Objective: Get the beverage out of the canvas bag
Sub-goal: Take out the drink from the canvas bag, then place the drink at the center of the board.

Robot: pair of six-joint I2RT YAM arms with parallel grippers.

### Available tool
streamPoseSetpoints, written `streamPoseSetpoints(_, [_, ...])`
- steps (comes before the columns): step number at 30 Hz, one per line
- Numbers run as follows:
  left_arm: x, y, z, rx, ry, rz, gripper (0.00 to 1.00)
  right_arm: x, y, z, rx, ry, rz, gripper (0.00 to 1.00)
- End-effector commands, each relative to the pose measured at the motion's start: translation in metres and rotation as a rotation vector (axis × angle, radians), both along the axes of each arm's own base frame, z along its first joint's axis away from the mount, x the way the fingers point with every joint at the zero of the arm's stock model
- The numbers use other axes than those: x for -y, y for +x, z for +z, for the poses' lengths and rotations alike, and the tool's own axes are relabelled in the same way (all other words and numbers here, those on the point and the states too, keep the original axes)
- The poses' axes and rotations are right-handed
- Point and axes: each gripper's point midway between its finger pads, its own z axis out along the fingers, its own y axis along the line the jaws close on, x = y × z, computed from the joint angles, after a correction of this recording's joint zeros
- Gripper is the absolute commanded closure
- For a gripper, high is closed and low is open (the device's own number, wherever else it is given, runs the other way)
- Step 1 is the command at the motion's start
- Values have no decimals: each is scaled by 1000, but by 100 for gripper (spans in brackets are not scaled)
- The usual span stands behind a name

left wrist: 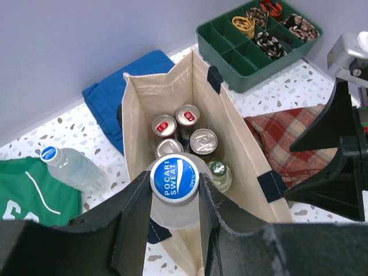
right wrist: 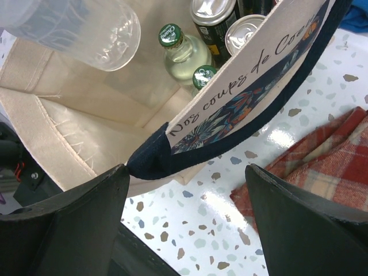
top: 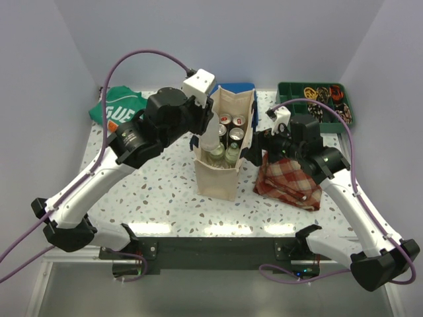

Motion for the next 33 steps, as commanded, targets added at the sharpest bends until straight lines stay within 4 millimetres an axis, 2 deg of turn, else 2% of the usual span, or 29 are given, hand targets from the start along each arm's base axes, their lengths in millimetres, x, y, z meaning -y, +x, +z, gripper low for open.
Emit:
streamPoseSetpoints(1, [-22, -6, 113, 278, -265, 47, 100, 1, 5, 9, 39, 16, -24, 14])
streamPoseSetpoints(11, [-49, 1, 139, 393, -263, 166, 100, -1, 3, 6, 25, 26, -22, 14])
streamPoseSetpoints(16, [-68, 4, 154, 459, -283, 256, 100, -1, 3, 8, 28, 32, -19, 14])
streamPoseSetpoints(18, [-81, 7, 160, 491, -287, 325, 100, -2, 2, 7, 26, 33, -17, 14])
streamPoseSetpoints(21, [-92, 13, 156, 505, -267, 406, 100, -2, 2, 6, 23, 34, -17, 14])
streamPoseSetpoints(27, [-93, 31, 137, 489, -206, 456, 100, -4, 2, 5, 18, 39, -10, 14])
streamPoseSetpoints(29, [-101, 44, 128, 461, -207, 473, 100, -4, 2, 5, 15, 38, -10, 14])
streamPoseSetpoints(30, [-93, 52, 122, 445, -204, 426, 100, -4, 2, 4, 14, 37, -10, 14])
streamPoseSetpoints(31, [-107, 62, 122, 433, -207, 456, 100, -4, 2, 4, 13, 36, -10, 14])
streamPoseSetpoints(33, [-107, 73, 106, 399, -200, 455, 100, -5, 3, 3, 9, 36, -7, 14])
